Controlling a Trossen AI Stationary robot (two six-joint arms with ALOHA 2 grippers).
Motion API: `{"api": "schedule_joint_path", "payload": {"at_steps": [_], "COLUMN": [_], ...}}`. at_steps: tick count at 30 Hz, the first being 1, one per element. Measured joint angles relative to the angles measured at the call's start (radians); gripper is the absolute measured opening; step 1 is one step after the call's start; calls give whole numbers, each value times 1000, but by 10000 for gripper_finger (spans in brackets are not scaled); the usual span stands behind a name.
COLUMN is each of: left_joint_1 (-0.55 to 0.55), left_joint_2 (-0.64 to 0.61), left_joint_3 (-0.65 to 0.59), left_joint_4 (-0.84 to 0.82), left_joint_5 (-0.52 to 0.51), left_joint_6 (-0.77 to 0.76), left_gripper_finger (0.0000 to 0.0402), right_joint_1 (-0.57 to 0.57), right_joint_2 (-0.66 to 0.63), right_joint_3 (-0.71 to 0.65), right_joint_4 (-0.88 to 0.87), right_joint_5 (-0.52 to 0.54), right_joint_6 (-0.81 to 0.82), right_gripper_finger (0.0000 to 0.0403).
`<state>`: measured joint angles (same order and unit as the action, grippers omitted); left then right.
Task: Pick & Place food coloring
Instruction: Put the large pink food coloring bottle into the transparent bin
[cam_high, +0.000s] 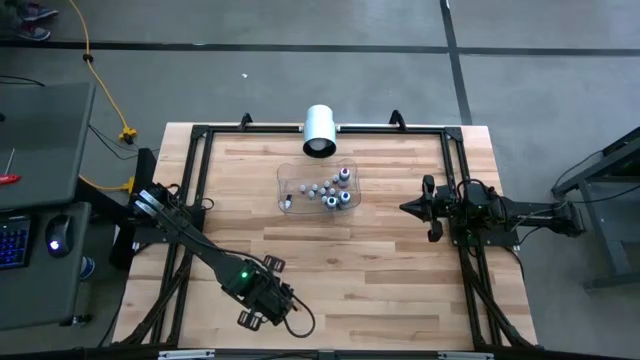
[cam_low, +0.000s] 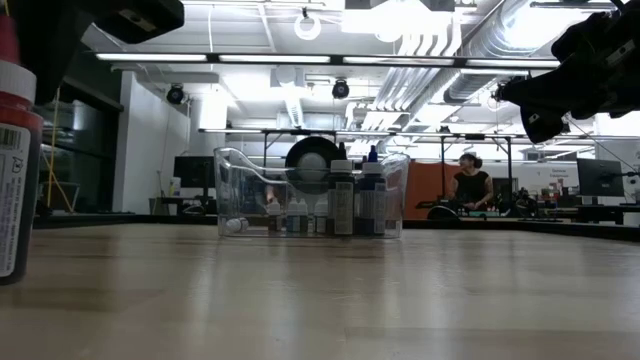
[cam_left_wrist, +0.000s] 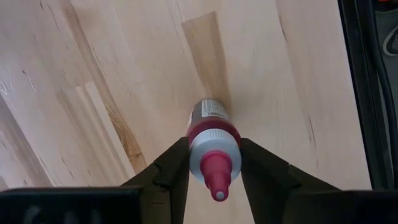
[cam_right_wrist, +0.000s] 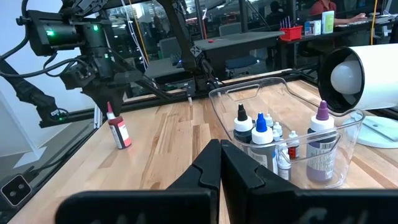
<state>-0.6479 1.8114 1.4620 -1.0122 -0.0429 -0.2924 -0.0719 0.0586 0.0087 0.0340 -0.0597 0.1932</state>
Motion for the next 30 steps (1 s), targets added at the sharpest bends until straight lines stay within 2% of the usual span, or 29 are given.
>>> {"api": "schedule_joint_path", "payload": {"at_steps": [10,15,30], "left_joint_1": [0,0,0], "left_joint_2": [0,-1,-1], "left_joint_3": [0,1,1], "left_joint_4": [-1,-1,-5], "left_joint_5": [3,0,1], "left_joint_6": [0,-4,-4], "left_gripper_finger": [116,90,90], "right_joint_1": [0,0,0], "right_joint_2": [0,0,0], "right_joint_3": [0,0,0], "right_joint_4": [0,0,0], "right_joint_5": [0,0,0], "right_joint_6": [0,0,0], "right_gripper_finger": [0,0,0]}}
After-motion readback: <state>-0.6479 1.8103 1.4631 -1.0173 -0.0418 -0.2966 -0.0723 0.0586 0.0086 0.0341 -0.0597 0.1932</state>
